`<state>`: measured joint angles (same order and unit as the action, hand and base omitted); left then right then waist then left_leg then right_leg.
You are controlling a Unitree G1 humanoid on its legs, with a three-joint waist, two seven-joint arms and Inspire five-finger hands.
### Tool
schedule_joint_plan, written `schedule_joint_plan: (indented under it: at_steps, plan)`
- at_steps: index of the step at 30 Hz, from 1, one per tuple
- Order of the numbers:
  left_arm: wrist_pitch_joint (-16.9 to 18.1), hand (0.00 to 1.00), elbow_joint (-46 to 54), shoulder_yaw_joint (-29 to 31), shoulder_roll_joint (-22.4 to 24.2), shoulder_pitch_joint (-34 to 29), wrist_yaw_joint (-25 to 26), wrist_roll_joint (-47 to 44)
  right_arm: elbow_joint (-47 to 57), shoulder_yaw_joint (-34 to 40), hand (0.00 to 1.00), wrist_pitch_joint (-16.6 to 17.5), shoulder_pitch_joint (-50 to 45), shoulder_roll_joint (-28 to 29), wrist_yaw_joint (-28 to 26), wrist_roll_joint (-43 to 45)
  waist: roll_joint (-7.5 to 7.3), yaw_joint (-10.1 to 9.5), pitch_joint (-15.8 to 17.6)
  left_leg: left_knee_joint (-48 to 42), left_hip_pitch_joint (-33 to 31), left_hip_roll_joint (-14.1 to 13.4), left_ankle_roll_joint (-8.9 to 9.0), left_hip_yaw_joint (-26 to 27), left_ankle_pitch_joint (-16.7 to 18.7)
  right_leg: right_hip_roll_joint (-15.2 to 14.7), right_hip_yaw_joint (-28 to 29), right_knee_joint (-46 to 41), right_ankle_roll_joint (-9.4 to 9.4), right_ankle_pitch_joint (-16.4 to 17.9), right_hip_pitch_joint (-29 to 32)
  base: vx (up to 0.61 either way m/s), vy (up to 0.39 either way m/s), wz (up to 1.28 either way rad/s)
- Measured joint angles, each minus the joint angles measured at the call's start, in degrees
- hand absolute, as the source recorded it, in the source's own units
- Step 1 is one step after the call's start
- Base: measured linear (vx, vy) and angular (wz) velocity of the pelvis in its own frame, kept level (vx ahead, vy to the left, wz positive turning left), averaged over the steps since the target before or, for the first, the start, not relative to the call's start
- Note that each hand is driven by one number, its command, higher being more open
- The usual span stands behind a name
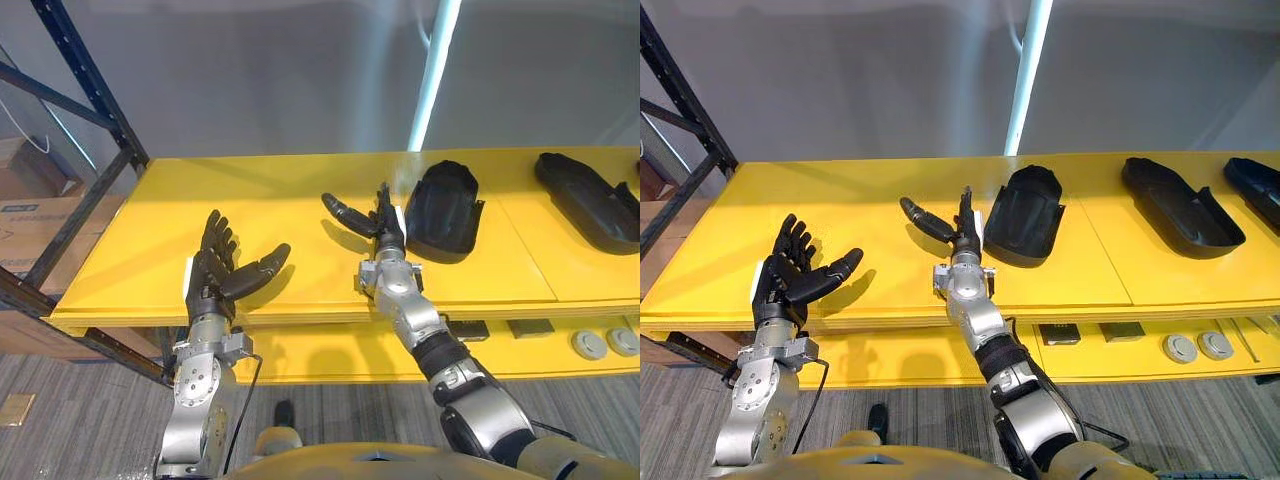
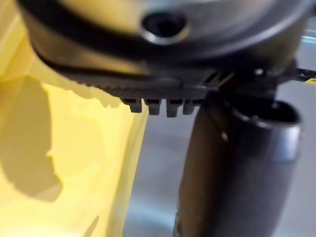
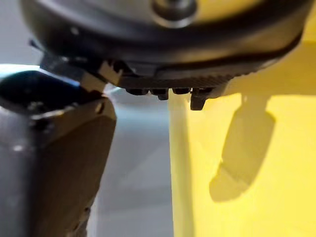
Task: Walk over and take three plastic housings, then place them on the shelf
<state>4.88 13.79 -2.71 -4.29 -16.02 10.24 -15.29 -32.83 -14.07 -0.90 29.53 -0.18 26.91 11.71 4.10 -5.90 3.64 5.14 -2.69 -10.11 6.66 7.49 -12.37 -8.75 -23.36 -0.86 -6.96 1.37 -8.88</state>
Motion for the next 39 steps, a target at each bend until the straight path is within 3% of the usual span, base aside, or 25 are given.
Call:
schedule_joint_plan:
  at_steps: [12,20,28,39]
  plan:
    - [0.0,1.0,-0.4,-3.8,-1.9,2.4,-1.0,-0.3,-3.5,1.6,1.0,0.9,2.6,-2.1,0.5,0.4,-0.13,-0.19,1.3,0.0,-0.4,-0.5,0.01,0.0,0.5,0.5,0.3,0.2,-0.02,0.0,-0.1,0.0,-0.009,0.0]
    - [0.4,1.0,-1.0,-4.3,-2.5,3.1,-1.0,-0.3,-2.1,2.2,1.0,4.9,-0.6,-1.6,-0.2,-0.1,-0.21,-0.15,1.3,0.0,-0.1,-0.4,-0.11,0.5,0.2,0.3,0.8,0.0,-0.12,0.0,0.1,0.0,0.0,-0.01]
    - [0.6,1.0,-1.1,-4.0,-2.3,1.6,-0.6,0.0,9.7,2.1,1.0,6.6,-11.5,0.1,-2.1,-2.3,-0.22,1.11,1.3,0.0,-0.1,-0.3,-0.11,2.3,0.5,-0.2,2.3,-0.2,0.06,0.2,1.6,0.0,-0.007,-0.1]
    - [1.6,1.0,-1.1,-3.9,-1.0,-0.3,-0.3,0.2,17.2,-0.3,1.0,6.6,-18.8,0.7,-2.9,-4.6,-0.43,2.82,1.2,0.0,0.2,-0.4,0.34,4.0,1.3,-0.3,3.8,-0.1,-0.05,0.2,2.5,0.01,-0.016,-0.08]
